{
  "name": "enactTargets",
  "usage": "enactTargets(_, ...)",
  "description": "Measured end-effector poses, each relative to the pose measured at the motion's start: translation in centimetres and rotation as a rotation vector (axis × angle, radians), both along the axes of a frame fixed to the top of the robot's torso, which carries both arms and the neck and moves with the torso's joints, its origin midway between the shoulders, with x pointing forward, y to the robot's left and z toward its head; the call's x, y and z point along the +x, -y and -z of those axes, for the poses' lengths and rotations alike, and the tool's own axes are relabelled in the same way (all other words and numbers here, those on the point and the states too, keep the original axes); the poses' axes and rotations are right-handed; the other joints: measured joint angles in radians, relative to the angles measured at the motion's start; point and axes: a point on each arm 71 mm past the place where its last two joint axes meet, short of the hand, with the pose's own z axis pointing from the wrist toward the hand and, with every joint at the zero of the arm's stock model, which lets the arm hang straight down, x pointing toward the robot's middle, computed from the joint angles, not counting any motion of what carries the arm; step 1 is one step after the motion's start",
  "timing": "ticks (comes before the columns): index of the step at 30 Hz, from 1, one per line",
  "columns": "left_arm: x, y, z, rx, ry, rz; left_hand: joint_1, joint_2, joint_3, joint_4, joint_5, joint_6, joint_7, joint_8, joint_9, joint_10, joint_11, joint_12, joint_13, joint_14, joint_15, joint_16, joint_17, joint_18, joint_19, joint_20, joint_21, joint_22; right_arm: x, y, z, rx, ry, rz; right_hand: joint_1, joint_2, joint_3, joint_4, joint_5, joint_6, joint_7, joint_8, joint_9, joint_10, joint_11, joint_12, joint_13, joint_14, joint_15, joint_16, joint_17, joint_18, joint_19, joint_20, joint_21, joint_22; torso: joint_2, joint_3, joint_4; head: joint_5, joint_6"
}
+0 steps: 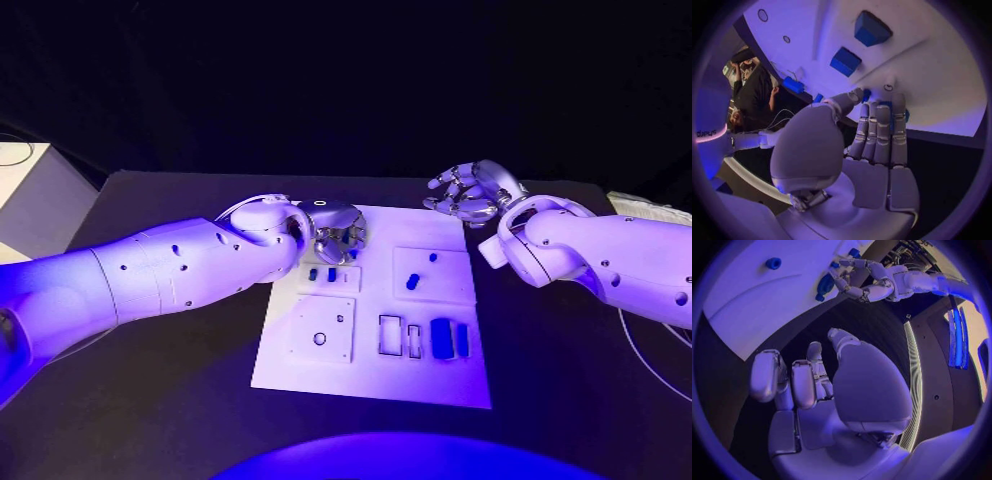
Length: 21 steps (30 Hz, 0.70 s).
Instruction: Assemble the parts on the task board
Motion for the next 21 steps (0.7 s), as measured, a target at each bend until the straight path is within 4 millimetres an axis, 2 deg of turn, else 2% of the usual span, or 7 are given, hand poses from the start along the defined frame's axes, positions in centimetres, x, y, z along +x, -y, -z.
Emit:
enactTargets(10, -0.06, 0.17, 0.32, 0.018, -0.018, 0.015, 0.018, 0.018, 0.025, -0.008, 0.0, 0.076, -0.003, -0.036, 0.003, 0.074, -0.019, -0.012, -0.027, 0.035, -0.015, 0.073, 0.039, 0.0, 0.003, -0.004, 0.043, 0.038, -0.01, -0.04, 0.0, 0.001, 0.0, -0.001, 0.0, 0.0, 0.0, 0.0, 0.0, 0.0, 0.0, 0.0, 0.0, 0.0, 0.0, 0.0, 0.0, 0.0, 0.0, 0.0, 0.0, 0.0, 0.0, 0.0, 0.0, 0.0, 0.0, 0.0, 0.0001, -0.001, -0.004)
enactTargets(21, 0.04, 0.29, 0.46, 0.027, -0.028, 0.02, 0.017, 0.017, 0.027, -0.011, 0.0, 0.08, 0.002, -0.05, 0.003, 0.084, -0.019, -0.029, -0.034, 0.036, -0.016, 0.083, 0.043, 0.0, 0.0, -0.008, 0.051, 0.048, -0.04, -0.07, -0.01, 0.001, -0.001, -0.002, 0.0, 0.0, 0.0, 0.0, 0.0, -0.002, -0.002, 0.0, 0.0, 0.0, 0.0, 0.0, -0.001, 0.0, 0.0, 0.0, 0.0, 0.0, 0.0, 0.0, 0.0, 0.0, 0.0, 0.0005, 0.0, -0.003, -0.007)
